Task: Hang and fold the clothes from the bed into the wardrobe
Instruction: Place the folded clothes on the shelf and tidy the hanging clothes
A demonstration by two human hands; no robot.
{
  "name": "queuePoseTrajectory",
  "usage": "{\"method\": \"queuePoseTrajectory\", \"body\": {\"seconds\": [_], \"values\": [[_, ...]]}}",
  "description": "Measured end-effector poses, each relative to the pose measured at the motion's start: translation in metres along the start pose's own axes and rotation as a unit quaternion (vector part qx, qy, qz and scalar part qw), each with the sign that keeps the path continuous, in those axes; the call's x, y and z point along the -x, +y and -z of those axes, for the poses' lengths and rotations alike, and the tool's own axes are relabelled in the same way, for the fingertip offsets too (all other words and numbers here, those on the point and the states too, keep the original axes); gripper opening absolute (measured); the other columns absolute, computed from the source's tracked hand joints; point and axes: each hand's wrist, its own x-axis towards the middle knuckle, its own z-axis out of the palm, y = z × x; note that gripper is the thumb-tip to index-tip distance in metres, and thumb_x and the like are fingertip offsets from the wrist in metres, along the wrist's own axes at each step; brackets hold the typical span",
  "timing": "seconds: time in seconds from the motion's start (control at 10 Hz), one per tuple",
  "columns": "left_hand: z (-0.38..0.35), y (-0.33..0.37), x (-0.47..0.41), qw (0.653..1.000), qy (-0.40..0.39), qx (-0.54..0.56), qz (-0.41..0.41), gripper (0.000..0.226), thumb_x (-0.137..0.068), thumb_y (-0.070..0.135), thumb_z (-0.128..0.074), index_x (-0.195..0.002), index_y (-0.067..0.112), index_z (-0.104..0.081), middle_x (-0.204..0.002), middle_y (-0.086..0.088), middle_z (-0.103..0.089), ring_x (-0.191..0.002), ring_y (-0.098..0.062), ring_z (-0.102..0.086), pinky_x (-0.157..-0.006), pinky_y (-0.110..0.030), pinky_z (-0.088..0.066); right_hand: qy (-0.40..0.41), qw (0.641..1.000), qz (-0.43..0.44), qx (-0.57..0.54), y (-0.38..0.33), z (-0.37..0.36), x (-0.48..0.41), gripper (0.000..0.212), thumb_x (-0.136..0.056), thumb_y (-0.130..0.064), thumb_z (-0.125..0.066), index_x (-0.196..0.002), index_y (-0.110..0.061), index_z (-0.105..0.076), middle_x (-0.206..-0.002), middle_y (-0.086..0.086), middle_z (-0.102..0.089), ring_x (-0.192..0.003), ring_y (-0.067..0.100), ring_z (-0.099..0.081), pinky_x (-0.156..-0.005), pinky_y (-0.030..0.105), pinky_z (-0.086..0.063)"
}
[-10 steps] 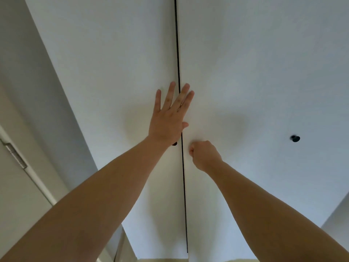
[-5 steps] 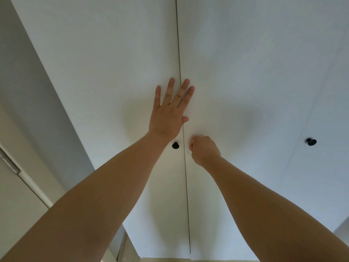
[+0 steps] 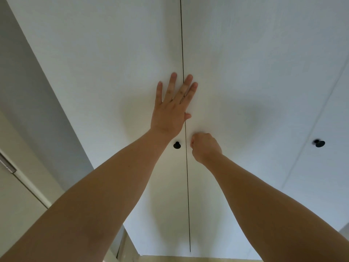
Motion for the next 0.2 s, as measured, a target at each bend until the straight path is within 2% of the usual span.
{"method": "queuePoseTrajectory", "body": {"seconds": [0.1, 0.2], "values": [[0.004, 0.002, -0.002, 1.000, -0.016, 0.000, 0.006, 0.100, -0.086, 0.049, -0.066, -0.159, 0.023, -0.004, -0.167, 0.003, -0.001, -0.152, -0.036, 0.002, -0.118, -0.062, -0.011, -0.001, 1.000, -0.001, 0.003, -0.004, 0.002, -0.004, 0.022, -0.088, -0.003, -0.053, -0.099, -0.018, -0.065, -0.089, 0.000, -0.054, -0.077, 0.022, -0.054, -0.065, 0.030, -0.045], [0.019, 0.003, -0.003, 0.999, -0.033, 0.009, 0.014, 0.101, -0.086, 0.048, -0.067, -0.159, 0.022, -0.002, -0.167, 0.001, 0.001, -0.152, -0.036, 0.003, -0.119, -0.061, -0.010, 0.014, 0.998, 0.017, -0.064, 0.007, 0.002, 0.015, 0.017, -0.095, -0.012, -0.048, -0.103, -0.022, -0.059, -0.091, -0.004, -0.059, -0.081, 0.023, -0.059, -0.066, 0.031, -0.050]]}}
